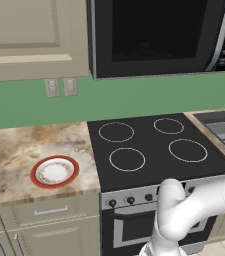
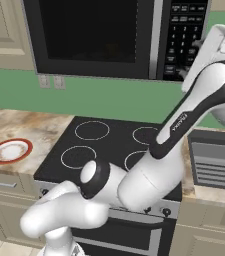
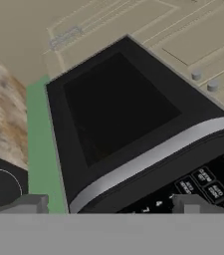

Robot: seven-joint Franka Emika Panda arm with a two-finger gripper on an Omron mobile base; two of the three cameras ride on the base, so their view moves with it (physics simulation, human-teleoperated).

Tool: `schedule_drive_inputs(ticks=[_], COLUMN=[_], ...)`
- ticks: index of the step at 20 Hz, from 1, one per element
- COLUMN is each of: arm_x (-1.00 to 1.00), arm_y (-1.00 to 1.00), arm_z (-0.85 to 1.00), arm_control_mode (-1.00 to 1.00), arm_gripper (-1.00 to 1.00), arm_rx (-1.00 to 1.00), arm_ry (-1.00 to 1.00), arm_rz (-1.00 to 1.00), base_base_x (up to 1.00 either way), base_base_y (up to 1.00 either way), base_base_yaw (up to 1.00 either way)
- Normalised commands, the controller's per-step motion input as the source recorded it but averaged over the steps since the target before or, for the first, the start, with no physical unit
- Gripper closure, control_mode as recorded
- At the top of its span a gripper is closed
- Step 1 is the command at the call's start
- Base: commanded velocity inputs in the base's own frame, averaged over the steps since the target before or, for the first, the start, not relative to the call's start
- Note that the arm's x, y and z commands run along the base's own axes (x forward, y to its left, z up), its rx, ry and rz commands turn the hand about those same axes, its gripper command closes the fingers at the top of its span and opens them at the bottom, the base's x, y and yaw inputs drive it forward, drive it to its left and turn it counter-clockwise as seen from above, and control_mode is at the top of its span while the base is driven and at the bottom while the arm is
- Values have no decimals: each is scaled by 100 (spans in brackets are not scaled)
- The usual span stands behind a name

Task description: Pick the cheese from the counter and place it in the microwave. Then turn on the microwave.

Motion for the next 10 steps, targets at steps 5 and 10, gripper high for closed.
schedule_drive_inputs(ticks=[5,10], arm_x=[-29,-10], arm_y=[32,34], arm_z=[-38,-43], arm_control_mode=[-100,-100], arm_gripper=[-100,-100], arm_rx=[4,5], arm_ry=[-19,-13], arm_rz=[6,2], base_base_x=[0,0], base_base_y=[0,0], base_base_yaw=[0,0])
